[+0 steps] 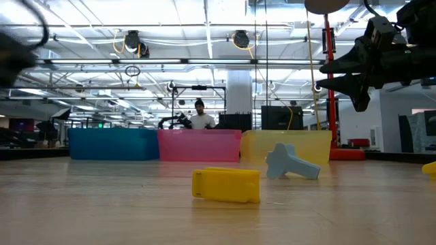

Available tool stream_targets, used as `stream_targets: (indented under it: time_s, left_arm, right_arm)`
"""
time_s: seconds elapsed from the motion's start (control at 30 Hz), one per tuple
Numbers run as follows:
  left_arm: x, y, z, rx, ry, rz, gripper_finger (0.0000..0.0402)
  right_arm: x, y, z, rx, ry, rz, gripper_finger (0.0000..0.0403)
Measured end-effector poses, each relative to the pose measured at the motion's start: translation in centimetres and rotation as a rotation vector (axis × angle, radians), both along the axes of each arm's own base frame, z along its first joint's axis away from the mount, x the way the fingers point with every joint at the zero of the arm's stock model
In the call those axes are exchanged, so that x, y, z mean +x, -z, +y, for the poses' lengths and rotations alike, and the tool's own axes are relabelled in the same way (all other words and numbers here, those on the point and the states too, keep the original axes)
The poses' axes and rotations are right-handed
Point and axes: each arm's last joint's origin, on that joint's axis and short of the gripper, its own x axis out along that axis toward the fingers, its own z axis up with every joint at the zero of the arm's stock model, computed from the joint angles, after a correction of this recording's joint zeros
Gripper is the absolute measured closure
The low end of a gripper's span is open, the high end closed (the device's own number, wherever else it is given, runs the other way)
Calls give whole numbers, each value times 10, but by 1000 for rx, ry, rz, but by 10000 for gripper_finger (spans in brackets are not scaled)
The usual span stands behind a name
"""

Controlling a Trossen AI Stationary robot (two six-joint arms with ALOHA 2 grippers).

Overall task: Pick and place Stapler, Stapler remover, tape
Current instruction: Put the green stapler into the blue bin

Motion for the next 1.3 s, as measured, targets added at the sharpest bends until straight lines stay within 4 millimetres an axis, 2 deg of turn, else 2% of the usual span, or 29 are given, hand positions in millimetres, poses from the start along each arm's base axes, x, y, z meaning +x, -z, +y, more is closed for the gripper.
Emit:
stream_targets:
  time_s: [0.13, 0.33, 0.47, 0.63, 0.83, 1.03, 1.17, 1.3]
  left_arm:
    - [-2, -27, 33, 160, -75, -136, 324]
    - [-13, -62, 94, 430, -109, -237, 341]
    - [-16, -76, 131, 552, -96, -249, 333]
    - [-15, -82, 170, 640, -8, -193, 335]
    - [0, -78, 218, 652, 195, -140, 337]
    - [3, -55, 265, 555, 373, 2, 338]
    - [1, -37, 287, 474, 474, 71, 338]
    - [0, -27, 300, 420, 549, 104, 331]
  right_arm:
    - [0, 0, 0, 0, 0, 0, 259]
    - [0, 0, -1, 2, 44, -1, 259]
    - [-1, 0, -2, 1, 85, -2, 259]
    - [-1, 0, -3, 0, 114, -2, 259]
    - [-1, 0, -4, 0, 127, -2, 259]
    - [-1, 0, -4, 0, 127, -2, 259]
    - [-1, 0, -4, 0, 126, -2, 259]
    - [-1, 0, -4, 8, 127, -4, 259]
